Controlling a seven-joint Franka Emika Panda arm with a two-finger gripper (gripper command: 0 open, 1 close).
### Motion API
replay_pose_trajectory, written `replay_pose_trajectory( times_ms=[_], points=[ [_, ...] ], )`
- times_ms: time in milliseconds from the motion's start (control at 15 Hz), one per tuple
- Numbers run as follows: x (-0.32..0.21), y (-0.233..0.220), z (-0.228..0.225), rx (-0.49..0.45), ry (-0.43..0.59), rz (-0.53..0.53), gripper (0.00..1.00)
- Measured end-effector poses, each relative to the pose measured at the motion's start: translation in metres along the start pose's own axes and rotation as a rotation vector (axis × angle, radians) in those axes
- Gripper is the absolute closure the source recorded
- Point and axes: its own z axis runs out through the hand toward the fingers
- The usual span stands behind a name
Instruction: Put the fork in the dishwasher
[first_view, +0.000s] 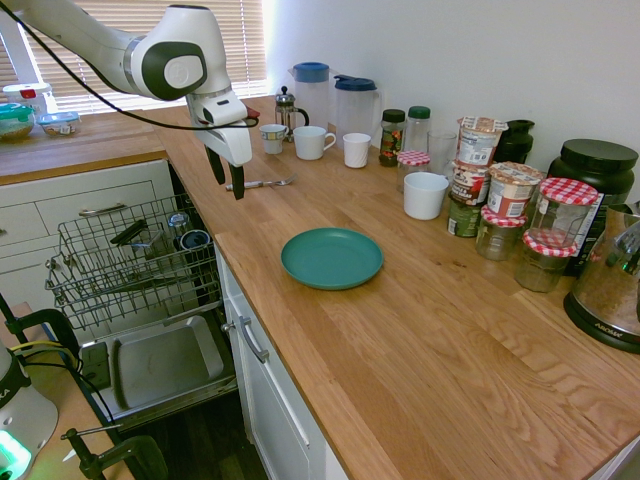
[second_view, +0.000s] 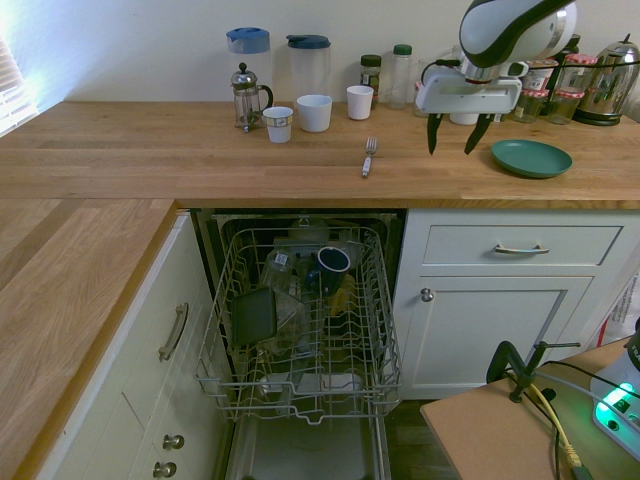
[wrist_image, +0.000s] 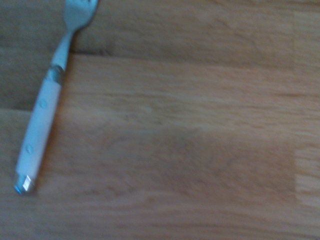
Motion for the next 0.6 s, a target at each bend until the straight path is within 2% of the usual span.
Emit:
replay_pose_trajectory(
  times_ms=[200,600],
  points=[
    [-0.002,-0.041,0.014,0.023,0.017,0.062,0.00],
    [-0.023,-0.115,0.053,0.026,0.126,0.211,0.00]
  ],
)
